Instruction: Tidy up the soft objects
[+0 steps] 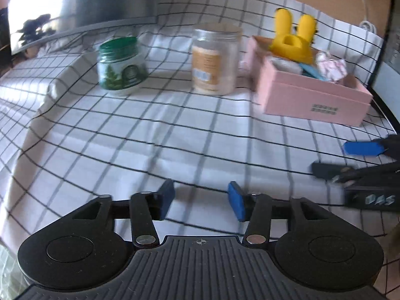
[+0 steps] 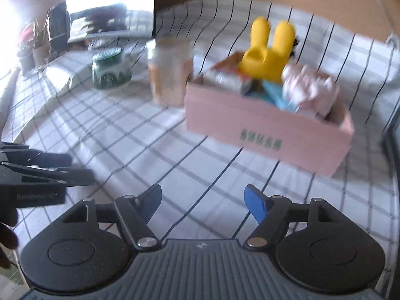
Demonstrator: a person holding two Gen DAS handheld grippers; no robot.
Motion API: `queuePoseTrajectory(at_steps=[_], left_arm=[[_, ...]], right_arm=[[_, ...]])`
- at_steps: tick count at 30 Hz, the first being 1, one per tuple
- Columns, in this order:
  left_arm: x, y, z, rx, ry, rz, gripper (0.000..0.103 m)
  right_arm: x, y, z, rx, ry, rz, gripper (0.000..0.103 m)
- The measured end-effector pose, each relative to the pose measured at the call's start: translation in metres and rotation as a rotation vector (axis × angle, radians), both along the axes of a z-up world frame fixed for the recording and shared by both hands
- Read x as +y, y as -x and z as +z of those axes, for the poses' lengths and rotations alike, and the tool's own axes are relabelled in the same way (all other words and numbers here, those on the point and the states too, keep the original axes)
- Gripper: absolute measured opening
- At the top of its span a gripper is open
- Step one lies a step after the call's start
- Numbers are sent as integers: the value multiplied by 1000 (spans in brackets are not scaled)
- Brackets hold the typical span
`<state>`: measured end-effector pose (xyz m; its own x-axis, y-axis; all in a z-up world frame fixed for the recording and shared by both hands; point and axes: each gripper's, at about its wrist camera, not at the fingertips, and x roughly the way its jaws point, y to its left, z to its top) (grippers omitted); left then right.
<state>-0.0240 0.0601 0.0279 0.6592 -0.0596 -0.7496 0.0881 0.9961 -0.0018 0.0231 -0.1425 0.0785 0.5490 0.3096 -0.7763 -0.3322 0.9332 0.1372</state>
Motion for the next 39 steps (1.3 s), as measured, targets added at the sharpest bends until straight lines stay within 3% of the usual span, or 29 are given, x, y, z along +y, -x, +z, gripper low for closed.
queuePoseTrajectory(at_steps=[3, 5, 7, 8, 15, 22, 39], left_arm=[[-20, -2, -6, -36, -13, 18, 72], [-27, 0, -10, -66, -12, 55, 75], [-32, 2, -13, -97, -14, 96, 75], [-34, 3, -14, -110, -13, 111, 75], [-44, 13, -16, -145, -4, 137, 75], [-48, 15, -18, -160, -20, 139, 75], [-49, 14, -20, -176, -22, 146, 76]], right_arm=[[-3, 0, -7, 10, 5, -19, 75], [-6, 2, -9, -6, 30, -46, 80], [-13, 1, -14, -5, 40, -93, 99], [-18, 0, -16, 0, 39, -118, 103], [-29, -3, -19, -5, 43, -112, 103], [-36, 2, -27, -90, 21, -122, 103], [-35, 1, -27, -89, 19, -130, 103]])
